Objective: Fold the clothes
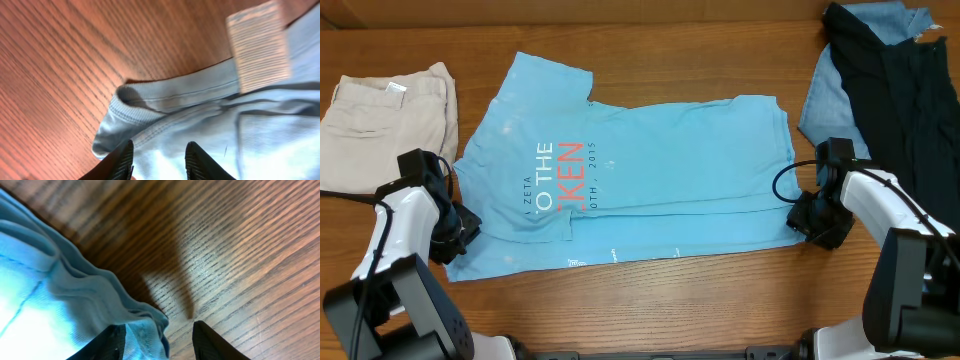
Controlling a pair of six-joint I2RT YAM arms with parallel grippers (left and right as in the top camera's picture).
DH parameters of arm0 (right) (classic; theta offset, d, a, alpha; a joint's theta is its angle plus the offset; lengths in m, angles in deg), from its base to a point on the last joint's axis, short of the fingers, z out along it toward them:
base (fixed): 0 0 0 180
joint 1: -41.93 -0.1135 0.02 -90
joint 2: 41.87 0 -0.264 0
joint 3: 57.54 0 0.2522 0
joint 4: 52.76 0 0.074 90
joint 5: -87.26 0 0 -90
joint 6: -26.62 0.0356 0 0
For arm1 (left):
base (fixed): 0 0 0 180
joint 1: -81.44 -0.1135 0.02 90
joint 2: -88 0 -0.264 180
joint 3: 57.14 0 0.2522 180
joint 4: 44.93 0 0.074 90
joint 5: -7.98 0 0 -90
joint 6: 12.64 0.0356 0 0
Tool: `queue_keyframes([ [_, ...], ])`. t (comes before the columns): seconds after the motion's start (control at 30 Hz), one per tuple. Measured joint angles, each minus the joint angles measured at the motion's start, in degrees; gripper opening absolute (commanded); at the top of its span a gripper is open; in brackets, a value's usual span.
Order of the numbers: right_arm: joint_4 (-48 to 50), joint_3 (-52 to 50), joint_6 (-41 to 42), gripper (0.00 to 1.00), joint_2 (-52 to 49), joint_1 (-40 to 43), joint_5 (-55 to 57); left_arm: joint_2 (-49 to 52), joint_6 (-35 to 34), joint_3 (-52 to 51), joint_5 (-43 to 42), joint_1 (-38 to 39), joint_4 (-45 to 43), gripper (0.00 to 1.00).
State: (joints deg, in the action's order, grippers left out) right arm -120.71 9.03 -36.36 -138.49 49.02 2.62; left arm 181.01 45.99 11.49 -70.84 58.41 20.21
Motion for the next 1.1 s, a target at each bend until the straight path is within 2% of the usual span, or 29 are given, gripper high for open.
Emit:
queue_keyframes([
  [0.5, 1.9, 3.4, -1.7, 0.44, 9.6, 0.0, 0.0, -3.1, 2.3, 0.0, -4.6, 0.0, -2.1, 0.41],
  [0.57, 3.7, 3.8, -3.2, 0.48, 10.9, 0.0, -1.6, -3.6, 3.2, 0.0, -6.1, 0.1, -2.3, 0.45],
  [0.7, 9.6, 3.9, -7.6, 0.62, 12.1, 0.0, -7.8, -5.7, 6.3, 0.5, -8.4, 1.8, -3.2, 0.58],
  [0.8, 12.8, 4.0, -9.8, 0.69, 12.8, -0.1, -11.8, -7.1, 9.2, 3.0, -9.9, 5.1, -3.0, 0.76],
  [0.97, 12.0, 6.6, -13.0, 0.76, 13.1, -1.2, -15.0, -7.2, 13.8, 11.9, -12.3, 10.7, -2.8, 0.82],
  [1.1, 10.0, 10.4, -14.1, 0.77, 13.1, -2.7, -16.0, -4.6, 16.8, 22.3, -13.0, 12.6, -2.1, 0.87],
])
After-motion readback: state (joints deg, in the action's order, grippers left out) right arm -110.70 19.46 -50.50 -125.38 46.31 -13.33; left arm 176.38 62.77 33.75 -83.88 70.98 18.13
